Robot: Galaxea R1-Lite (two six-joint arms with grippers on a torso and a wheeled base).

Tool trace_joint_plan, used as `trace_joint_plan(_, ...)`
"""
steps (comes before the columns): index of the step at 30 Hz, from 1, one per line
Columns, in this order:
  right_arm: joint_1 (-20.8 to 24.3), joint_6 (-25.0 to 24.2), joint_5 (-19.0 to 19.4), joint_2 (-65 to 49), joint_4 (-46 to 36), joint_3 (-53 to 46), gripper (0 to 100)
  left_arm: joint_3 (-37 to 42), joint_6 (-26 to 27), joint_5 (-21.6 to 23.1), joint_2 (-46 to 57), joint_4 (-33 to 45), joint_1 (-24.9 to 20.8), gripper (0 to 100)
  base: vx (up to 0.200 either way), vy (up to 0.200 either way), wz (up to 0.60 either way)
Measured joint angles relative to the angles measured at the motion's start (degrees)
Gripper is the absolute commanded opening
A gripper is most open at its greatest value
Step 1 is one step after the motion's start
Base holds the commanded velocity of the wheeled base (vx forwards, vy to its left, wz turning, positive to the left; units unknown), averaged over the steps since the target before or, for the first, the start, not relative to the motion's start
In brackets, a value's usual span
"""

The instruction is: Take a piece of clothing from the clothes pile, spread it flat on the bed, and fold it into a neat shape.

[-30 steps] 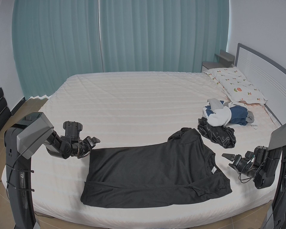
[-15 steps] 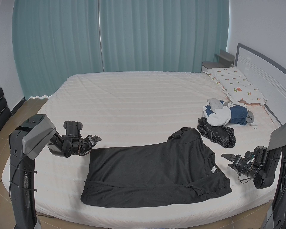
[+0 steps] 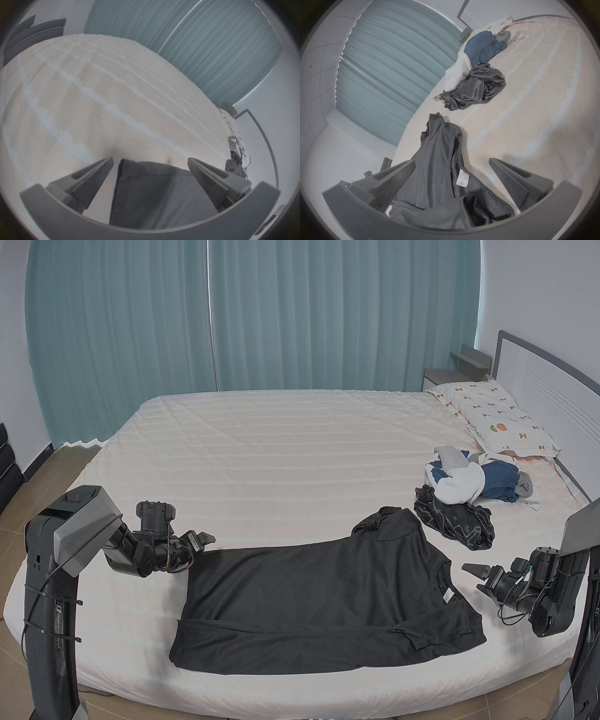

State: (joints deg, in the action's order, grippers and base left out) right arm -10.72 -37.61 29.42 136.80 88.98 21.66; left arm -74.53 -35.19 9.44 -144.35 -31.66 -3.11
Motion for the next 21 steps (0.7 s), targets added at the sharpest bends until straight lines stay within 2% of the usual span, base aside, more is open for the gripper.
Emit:
trace_joint_plan(3,0.0,0.02,0.02,0.02,0.0,0.0,100,0.22,0.22,0.02,-0.13,-0.01,-0.06,100,0.0,0.0,0.0)
trace_joint_plan(4,0.0,0.0,0.0,0.02,0.0,-0.02,100,0.23,0.3,0.02,-0.15,-0.01,-0.06,0,0.0,0.0,0.0)
trace_joint_plan(16,0.5,-0.11,-0.22,-0.12,0.0,0.55,100,0.55,-0.11,0.06,-0.28,0.02,0.16,0,0.0,0.0,0.0)
trace_joint_plan(21,3.41,-0.43,-3.28,-0.26,-0.02,1.43,100,0.98,-0.28,0.16,-0.17,0.07,0.55,0,0.0,0.0,0.0)
